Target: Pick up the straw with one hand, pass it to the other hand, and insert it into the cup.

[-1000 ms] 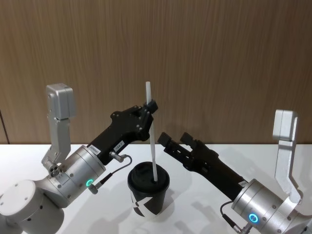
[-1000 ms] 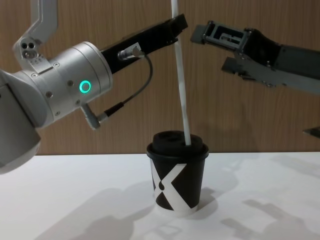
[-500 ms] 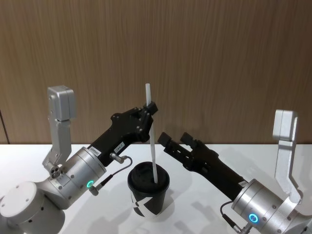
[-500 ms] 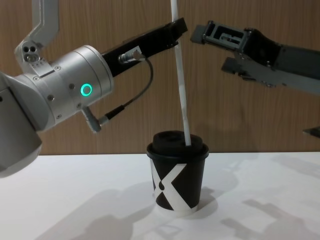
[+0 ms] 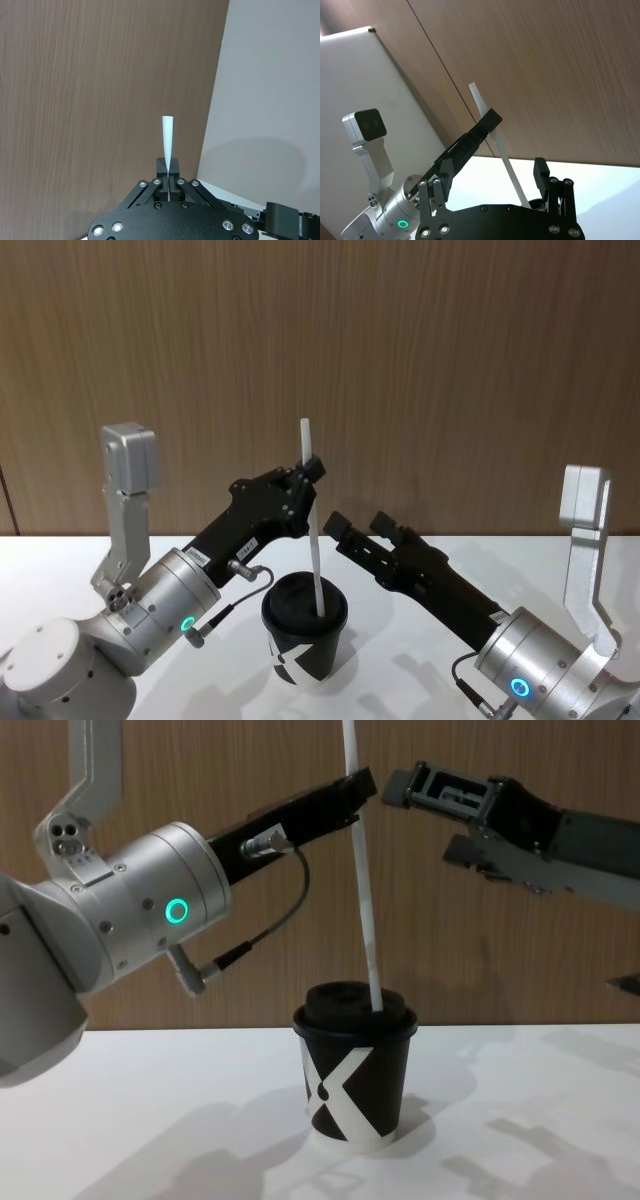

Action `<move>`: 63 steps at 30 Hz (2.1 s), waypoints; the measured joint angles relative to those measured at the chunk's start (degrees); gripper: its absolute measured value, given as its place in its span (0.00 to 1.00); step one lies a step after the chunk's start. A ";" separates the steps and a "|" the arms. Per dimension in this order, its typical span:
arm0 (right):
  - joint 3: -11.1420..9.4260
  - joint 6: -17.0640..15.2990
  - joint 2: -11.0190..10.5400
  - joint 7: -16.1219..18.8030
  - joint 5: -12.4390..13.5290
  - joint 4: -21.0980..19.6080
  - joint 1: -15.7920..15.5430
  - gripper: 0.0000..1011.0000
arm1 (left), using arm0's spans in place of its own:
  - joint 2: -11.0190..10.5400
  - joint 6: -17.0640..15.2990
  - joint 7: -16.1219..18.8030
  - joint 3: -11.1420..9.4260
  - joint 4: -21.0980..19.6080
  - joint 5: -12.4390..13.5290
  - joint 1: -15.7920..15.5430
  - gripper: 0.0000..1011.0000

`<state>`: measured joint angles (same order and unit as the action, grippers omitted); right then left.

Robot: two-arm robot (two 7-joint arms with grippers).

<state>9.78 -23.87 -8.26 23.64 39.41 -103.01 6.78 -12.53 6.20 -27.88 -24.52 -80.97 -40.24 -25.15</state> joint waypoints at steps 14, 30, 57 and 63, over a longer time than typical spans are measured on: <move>0.00 0.00 0.00 0.00 0.00 0.00 0.00 0.99 | 0.00 -0.02 0.00 -0.17 -0.25 0.35 0.56 0.39; 0.07 0.13 -0.15 0.04 -0.01 -0.01 0.04 0.99 | -1.54 0.22 1.03 1.01 -3.24 1.15 2.11 0.88; 2.32 9.10 -9.35 3.98 -9.65 -4.21 0.60 0.99 | -8.70 -2.22 1.93 3.75 -13.82 0.46 8.28 0.99; 1.89 10.28 -12.61 3.94 -12.27 -6.44 -0.87 0.99 | -9.34 -2.50 1.81 3.58 -14.25 0.01 8.69 0.99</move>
<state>11.67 -13.59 -20.88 27.58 27.14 -109.45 5.91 -21.86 3.70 -26.07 -20.94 -95.21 -40.24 -16.45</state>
